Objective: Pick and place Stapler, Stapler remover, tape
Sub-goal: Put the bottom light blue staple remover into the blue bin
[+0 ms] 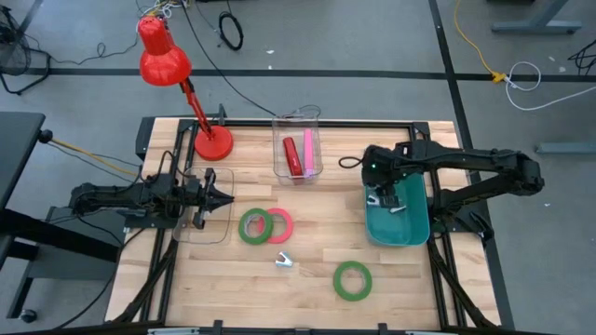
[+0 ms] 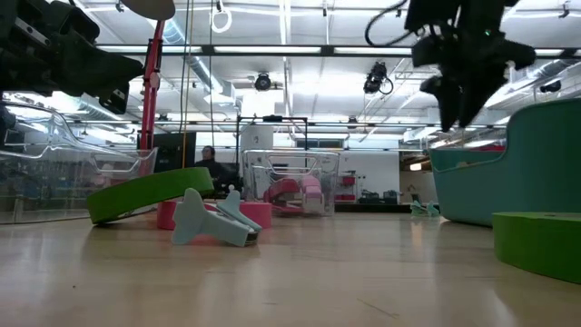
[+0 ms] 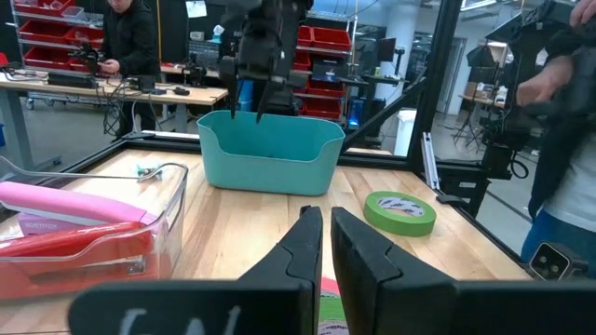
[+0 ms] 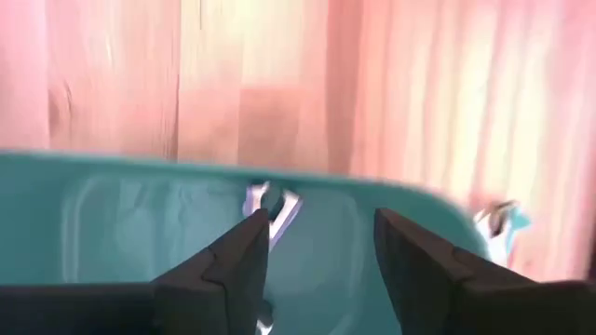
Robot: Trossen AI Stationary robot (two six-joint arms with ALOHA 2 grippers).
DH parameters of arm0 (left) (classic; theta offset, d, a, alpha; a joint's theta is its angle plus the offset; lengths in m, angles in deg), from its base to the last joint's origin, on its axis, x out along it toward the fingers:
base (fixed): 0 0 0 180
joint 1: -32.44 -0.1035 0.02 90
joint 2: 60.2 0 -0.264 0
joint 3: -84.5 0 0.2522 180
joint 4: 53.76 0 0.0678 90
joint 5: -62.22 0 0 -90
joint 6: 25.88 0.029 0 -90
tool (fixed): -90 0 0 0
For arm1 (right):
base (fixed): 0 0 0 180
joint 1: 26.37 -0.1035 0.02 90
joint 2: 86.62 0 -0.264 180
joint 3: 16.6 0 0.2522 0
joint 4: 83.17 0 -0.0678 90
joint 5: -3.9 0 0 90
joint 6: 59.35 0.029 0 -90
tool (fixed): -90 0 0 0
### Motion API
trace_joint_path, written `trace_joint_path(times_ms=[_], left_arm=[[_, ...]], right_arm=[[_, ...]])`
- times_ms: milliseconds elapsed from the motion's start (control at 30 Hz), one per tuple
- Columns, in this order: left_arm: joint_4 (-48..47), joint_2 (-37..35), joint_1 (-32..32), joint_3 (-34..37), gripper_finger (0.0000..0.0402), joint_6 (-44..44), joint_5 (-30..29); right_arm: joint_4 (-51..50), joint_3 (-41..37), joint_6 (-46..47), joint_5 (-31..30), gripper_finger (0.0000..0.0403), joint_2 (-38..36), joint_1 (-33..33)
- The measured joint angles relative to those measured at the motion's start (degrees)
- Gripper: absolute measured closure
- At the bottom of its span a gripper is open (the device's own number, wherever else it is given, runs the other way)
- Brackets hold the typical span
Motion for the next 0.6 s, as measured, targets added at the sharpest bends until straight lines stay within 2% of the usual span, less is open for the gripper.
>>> trace_joint_path(times_ms=[267,600], left_arm=[[0.0,0.0,0.0,0.0,0.0371,0.0,0.0],[0.0,0.0,0.0,0.0,0.0371,0.0,0.0]], right_arm=[[-0.4,9.3,0.7,0.0,0.0209,4.5,-1.9],[1.3,18.7,10.0,0.0,0.0209,14.7,-6.9]])
